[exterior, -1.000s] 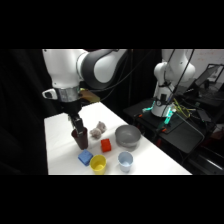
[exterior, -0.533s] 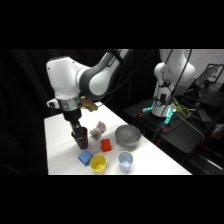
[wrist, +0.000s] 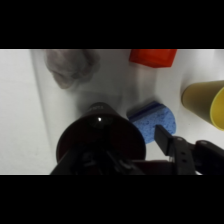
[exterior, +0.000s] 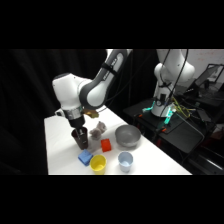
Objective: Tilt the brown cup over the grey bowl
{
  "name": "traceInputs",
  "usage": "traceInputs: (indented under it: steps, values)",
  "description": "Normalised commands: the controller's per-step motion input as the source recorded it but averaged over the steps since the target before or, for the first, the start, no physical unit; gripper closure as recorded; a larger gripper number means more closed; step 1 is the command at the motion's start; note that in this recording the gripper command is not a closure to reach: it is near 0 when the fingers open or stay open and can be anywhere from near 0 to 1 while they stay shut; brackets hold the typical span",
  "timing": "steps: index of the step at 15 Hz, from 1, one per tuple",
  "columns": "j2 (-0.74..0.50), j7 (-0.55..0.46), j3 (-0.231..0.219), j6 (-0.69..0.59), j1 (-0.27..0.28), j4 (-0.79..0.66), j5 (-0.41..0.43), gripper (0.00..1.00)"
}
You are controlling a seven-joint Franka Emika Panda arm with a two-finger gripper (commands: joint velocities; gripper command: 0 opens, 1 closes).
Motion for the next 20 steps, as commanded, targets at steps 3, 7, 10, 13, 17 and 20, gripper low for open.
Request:
traceInputs:
  steps: [3,7,10,13,17,20]
  values:
    - [-0.06,-0.05,0.051,0.02,-0.077,0.01,0.112,1.0]
    - [-0.19,0.03,-0.044,-0.04,-0.037,-0.03,0.009,0.13]
    - [-0.38,0.12,-0.104,-0.18,-0.002,-0.09,-0.087,0.13]
    - [-0.55,0.11,-0.058,-0.42,-0.033,-0.14,-0.04,0.13]
    - [-0.6,0.0,0.032,-0.43,-0.056,-0.25,0.123,0.13]
    - [-0.64,-0.09,0.06,-0.28,-0.043,-0.49,0.267,0.13]
